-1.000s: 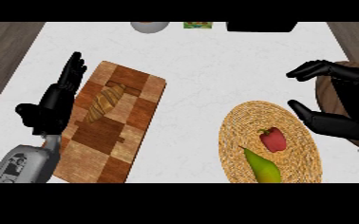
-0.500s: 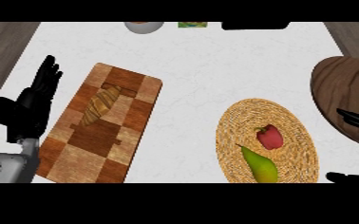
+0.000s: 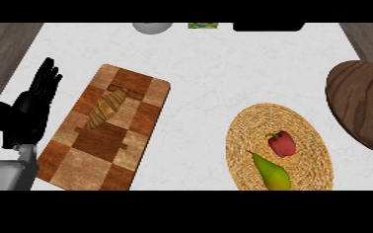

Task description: Pick the bell pepper from the placemat and place it in the bowl

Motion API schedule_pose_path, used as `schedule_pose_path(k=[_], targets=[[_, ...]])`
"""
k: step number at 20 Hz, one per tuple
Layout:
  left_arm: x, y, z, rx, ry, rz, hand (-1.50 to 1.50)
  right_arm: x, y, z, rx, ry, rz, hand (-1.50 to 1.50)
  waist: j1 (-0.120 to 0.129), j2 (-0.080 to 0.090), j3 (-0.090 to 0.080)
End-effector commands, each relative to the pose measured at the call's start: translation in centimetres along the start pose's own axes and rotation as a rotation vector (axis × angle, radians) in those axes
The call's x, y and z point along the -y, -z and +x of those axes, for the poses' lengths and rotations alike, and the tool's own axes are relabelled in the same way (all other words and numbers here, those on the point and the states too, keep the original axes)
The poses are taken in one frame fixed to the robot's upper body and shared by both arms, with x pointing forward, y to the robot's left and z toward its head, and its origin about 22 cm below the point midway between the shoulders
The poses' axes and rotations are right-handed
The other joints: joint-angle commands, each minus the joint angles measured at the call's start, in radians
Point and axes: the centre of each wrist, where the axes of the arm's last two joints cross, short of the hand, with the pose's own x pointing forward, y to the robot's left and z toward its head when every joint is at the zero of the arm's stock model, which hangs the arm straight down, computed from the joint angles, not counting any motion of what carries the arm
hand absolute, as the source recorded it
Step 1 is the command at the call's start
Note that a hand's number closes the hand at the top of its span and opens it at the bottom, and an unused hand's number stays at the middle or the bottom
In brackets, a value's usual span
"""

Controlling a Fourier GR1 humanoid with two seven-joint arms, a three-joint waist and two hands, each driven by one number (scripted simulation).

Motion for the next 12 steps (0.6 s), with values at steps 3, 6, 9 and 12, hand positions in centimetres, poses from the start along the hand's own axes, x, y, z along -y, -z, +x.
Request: schedule_pose_path(k=[3,6,9,12], targets=[[-0.5,-0.3,0.7,-0.001,-0.002,-0.022,0.0,1.5,5.0,3.4,-0.039,-0.085,0.085,-1.5,0.011,0.001,-0.001],[1.7,0.2,1.1,-0.007,-0.021,-0.01,0.0,1.5,5.9,5.0,-0.06,-0.207,0.249,-1.5,0.008,0.002,-0.001],[0.6,0.1,0.5,-0.008,0.008,0.002,0.0,1.8,7.8,6.5,-0.118,-0.284,0.355,-1.5,0.015,0.002,-0.001],[1.5,0.1,1.2,-0.002,-0.011,-0.019,0.0,0.5,8.6,5.8,-0.178,-0.321,0.449,-1.5,0.016,0.003,0.0]])
